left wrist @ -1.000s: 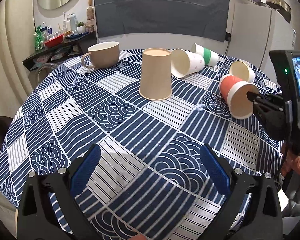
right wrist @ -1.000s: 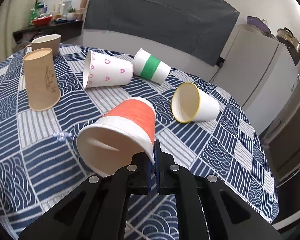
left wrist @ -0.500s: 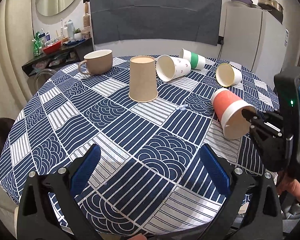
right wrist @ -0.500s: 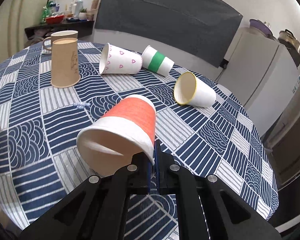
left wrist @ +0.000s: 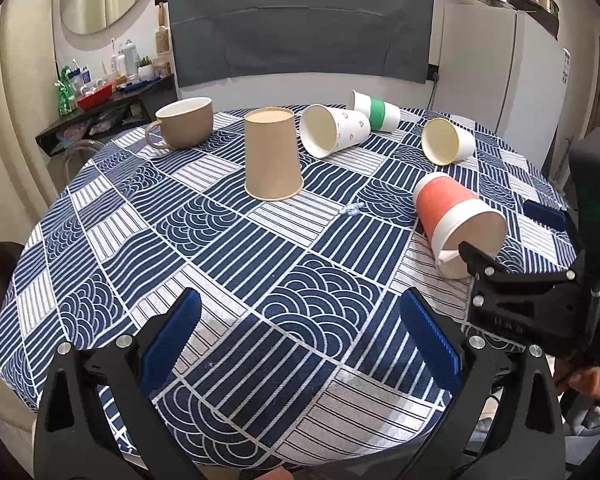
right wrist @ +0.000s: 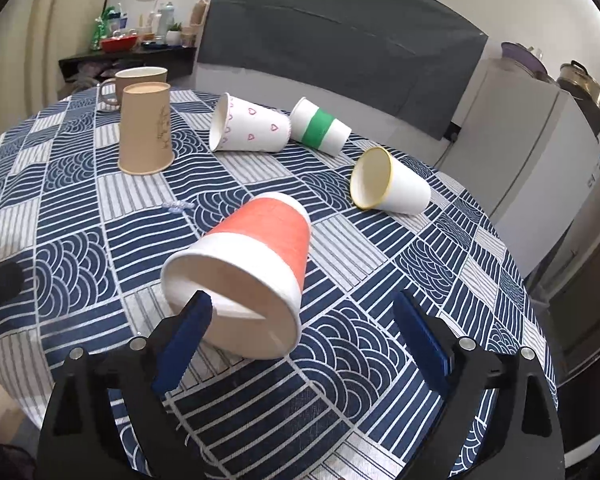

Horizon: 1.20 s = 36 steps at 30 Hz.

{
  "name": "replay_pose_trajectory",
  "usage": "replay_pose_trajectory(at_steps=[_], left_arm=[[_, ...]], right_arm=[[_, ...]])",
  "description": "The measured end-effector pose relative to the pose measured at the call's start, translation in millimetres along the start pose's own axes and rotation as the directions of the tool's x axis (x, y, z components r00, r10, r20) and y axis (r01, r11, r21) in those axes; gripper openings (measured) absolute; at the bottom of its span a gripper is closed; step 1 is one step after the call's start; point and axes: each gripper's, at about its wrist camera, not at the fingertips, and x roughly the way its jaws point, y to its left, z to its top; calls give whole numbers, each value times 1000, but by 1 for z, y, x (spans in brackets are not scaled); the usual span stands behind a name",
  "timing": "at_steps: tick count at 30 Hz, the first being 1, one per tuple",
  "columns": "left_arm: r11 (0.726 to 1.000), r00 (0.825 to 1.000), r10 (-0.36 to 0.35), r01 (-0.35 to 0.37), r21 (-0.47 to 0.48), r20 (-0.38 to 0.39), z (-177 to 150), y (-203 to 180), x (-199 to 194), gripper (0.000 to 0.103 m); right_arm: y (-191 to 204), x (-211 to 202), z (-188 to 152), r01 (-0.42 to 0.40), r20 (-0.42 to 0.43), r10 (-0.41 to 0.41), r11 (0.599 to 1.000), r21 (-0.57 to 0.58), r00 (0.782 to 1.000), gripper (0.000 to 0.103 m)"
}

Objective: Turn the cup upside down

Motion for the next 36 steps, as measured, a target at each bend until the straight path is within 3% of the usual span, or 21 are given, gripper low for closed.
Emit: replay_pose_trajectory(at_steps=[9,16,24,31,33,35,36], left_arm=[[1000,1000,-9,9,-20,-2,9,-4,-1,97],[999,999,-37,37,20,-2,30,-24,1,97],[989,987,-140,143,31,-78,67,-51,17,97],[976,936,-219,214,-49,-276,94,-64,54,97],[972,911,-233,223,-69,-341,101,-68,66,97],[966,873,-257,243,-87,-414,106,-73,79,97],[960,846,-277,257,-107,-455,109,-76,87,97]], right_arm=[[-19,-11,-14,10,-6,-10,1000,23,1000,94],[-46,-19,-30,41,-15,-40,998,54,999,94],[-91,-15,-52,106,-49,-100,983,149,994,95],[-122,-2,-65,95,-66,-83,971,218,994,95],[-126,2,-66,96,-68,-83,970,224,994,95],[-131,4,-68,99,-67,-86,969,226,994,95],[-135,5,-69,102,-64,-89,968,231,994,95]])
